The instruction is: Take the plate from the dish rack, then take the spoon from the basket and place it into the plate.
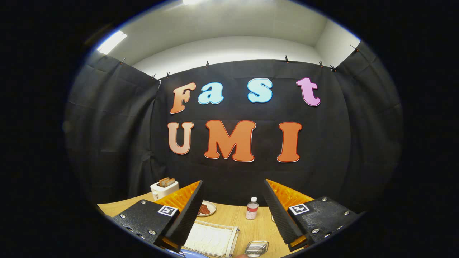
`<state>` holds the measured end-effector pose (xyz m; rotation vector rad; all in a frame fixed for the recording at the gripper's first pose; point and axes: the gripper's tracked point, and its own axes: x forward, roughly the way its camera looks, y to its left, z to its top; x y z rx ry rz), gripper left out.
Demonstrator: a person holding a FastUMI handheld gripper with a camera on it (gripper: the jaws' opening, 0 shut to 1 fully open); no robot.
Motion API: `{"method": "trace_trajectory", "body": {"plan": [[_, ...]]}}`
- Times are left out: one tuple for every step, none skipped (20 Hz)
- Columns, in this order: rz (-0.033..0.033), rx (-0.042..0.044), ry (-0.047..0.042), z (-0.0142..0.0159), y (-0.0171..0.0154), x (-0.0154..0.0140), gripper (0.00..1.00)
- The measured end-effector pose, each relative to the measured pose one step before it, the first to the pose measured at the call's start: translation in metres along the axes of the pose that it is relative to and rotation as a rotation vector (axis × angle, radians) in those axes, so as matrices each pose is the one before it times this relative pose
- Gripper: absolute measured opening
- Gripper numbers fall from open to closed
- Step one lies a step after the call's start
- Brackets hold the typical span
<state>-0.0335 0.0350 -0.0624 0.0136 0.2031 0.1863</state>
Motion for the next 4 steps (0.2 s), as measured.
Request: {"method": "trace_trajectory", "body": {"plan": [[0.00136, 0.00072, -0.00196, 0.00095, 0.00001, -0.00042, 0.97], [0.00145, -0.00085, 0.00085, 0.00017, 0.00060, -0.00007, 0.97], [0.00009, -0.00002, 0.00244, -0.00083, -0.00008, -0.00046, 0.97], [0.00487, 0.00220, 0.00270, -0.00011, 0.00130, -0.00185, 0.97]]}}
